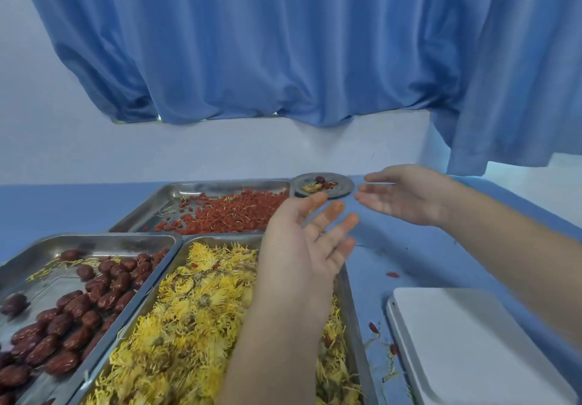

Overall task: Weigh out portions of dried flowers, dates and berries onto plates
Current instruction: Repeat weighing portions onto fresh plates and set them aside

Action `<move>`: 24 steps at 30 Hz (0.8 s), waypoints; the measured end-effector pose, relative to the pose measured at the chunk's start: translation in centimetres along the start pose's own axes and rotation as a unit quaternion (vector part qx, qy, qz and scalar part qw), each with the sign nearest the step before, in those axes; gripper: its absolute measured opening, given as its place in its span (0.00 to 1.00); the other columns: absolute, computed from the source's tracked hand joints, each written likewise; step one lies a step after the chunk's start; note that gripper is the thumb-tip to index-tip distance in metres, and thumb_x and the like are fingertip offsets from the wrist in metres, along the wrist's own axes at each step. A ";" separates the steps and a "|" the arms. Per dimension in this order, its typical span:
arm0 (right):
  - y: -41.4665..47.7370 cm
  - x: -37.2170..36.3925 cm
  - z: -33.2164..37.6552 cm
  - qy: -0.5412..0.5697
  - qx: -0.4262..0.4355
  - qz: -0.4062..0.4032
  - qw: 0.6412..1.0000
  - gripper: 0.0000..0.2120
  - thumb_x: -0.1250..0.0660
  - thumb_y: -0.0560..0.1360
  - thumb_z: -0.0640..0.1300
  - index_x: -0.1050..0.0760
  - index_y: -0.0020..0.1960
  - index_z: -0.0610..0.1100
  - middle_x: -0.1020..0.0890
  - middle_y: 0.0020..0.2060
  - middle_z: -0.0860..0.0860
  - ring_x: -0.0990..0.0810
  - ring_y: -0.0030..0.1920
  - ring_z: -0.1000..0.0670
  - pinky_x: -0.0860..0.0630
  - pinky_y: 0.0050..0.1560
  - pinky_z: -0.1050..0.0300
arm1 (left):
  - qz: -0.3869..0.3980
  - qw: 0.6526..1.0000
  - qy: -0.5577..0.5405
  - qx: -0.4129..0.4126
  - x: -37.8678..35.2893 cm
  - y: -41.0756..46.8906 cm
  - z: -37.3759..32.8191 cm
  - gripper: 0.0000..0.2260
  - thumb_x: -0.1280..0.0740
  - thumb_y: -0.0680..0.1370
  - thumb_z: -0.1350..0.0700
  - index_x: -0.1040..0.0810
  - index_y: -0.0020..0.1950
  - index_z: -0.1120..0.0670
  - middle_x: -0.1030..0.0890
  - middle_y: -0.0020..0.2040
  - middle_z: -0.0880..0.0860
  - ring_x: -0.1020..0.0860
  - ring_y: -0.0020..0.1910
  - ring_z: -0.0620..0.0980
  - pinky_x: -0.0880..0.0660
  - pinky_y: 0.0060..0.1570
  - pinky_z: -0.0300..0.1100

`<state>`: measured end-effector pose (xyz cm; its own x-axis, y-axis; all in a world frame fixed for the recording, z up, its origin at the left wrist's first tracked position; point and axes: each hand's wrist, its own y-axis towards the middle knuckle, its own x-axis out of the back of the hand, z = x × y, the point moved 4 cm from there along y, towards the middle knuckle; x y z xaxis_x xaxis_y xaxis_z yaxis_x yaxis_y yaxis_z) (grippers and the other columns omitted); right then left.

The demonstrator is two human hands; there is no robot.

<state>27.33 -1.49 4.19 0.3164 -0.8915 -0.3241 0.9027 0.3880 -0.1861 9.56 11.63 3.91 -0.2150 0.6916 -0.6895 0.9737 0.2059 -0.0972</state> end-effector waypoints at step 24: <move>-23.2 18.0 -1.2 -0.730 0.091 -0.212 0.643 0.08 0.34 0.72 0.51 0.24 0.48 0.49 0.18 0.43 0.54 0.21 0.45 0.49 0.23 0.48 0.51 | 0.082 0.963 0.251 0.056 -1.2 -1.0 5.9 0.11 0.39 0.79 0.52 0.19 0.51 0.54 0.15 0.49 0.54 0.15 0.44 0.54 0.26 0.42 0.47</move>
<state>11.75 -26.22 1.54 -0.1526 -0.2289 0.9614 0.9751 0.1234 0.1842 9.25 6.45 0.59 -0.0390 0.9616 -0.2716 0.9936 0.0084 -0.1131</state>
